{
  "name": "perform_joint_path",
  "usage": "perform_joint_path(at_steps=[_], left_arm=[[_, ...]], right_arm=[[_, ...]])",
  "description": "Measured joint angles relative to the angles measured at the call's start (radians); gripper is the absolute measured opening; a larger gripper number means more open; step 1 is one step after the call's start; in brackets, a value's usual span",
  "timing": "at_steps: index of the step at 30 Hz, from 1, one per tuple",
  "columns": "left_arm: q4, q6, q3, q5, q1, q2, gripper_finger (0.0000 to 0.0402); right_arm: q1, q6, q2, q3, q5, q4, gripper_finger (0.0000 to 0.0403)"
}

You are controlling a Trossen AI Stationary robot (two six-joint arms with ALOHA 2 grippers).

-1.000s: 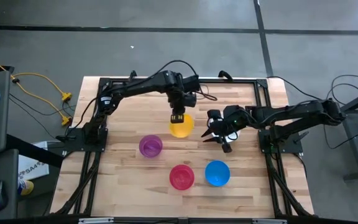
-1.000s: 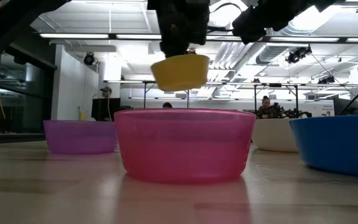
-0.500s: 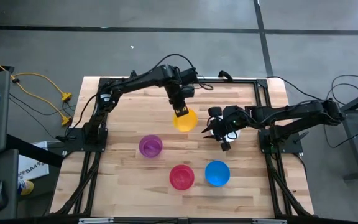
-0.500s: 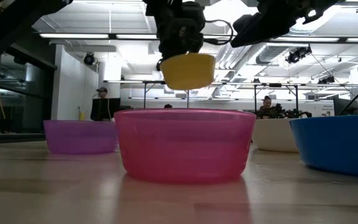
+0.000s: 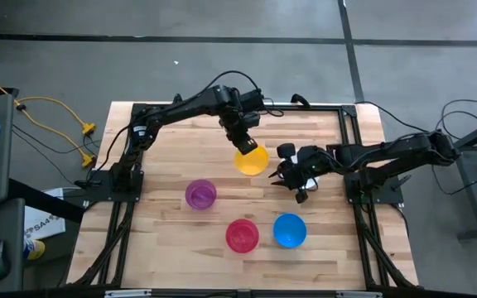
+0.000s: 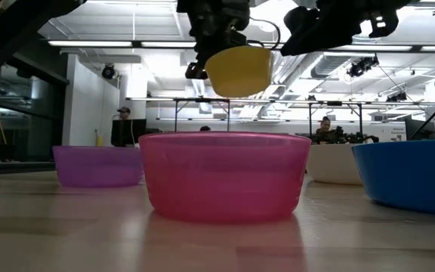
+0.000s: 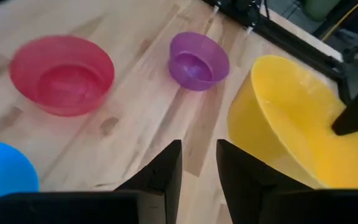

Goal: Nest bowls inside each other
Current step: Stack the yellow bowl on top of the white bowl

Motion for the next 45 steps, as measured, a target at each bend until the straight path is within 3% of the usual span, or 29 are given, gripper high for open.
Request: perform_joint_path(at_steps=[8, 16, 25, 35, 45], left_arm=[[-0.045, -0.038, 0.000, -0.043, -0.012, 0.006, 0.0000], [-0.061, -0.043, -0.001, -0.043, -0.013, 0.019, 0.0000], [-0.081, -0.052, -0.001, -0.026, -0.013, 0.018, 0.0000], [-0.092, -0.052, -0.001, -0.030, -0.013, 0.018, 0.0000], [-0.092, -0.060, -0.001, -0.031, -0.013, 0.018, 0.0000]], right_arm=[[0.042, -0.080, 0.000, 0.012, 0.127, -0.053, 0.0094], [0.069, -0.094, 0.008, 0.181, 0.214, -0.253, 0.0093], [0.075, -0.087, 0.202, 0.386, 0.232, -0.541, 0.0093], [0.064, -0.188, 0.265, 0.502, 0.224, -0.544, 0.0093], [0.019, -0.200, 0.296, 0.511, 0.168, -0.546, 0.0093]])
